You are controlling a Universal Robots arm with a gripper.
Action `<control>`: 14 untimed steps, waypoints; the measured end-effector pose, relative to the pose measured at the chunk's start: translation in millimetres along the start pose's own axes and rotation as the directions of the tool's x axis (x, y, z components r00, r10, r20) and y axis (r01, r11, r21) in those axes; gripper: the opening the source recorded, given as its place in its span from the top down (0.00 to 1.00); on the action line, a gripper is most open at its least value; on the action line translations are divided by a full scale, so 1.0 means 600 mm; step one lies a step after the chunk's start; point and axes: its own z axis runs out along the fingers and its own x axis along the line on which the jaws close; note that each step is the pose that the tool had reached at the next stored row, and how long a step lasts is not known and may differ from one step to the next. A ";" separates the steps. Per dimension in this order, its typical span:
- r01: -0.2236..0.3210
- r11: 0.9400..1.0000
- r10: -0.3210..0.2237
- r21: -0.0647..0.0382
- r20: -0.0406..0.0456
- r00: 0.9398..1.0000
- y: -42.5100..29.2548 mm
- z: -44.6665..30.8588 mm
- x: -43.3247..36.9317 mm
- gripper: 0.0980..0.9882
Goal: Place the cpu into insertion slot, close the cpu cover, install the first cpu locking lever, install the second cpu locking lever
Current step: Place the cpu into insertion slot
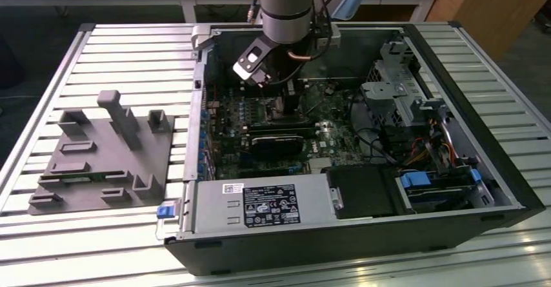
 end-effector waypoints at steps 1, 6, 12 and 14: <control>0.000 1.000 0.000 0.000 0.000 1.000 -0.001 0.002 0.000 0.51; -0.003 1.000 0.003 0.002 0.001 1.000 -0.004 0.012 0.001 0.51; -0.008 1.000 0.008 0.006 0.002 1.000 -0.006 0.022 0.003 0.51; -0.009 1.000 0.009 0.008 0.002 1.000 -0.006 0.025 0.003 0.51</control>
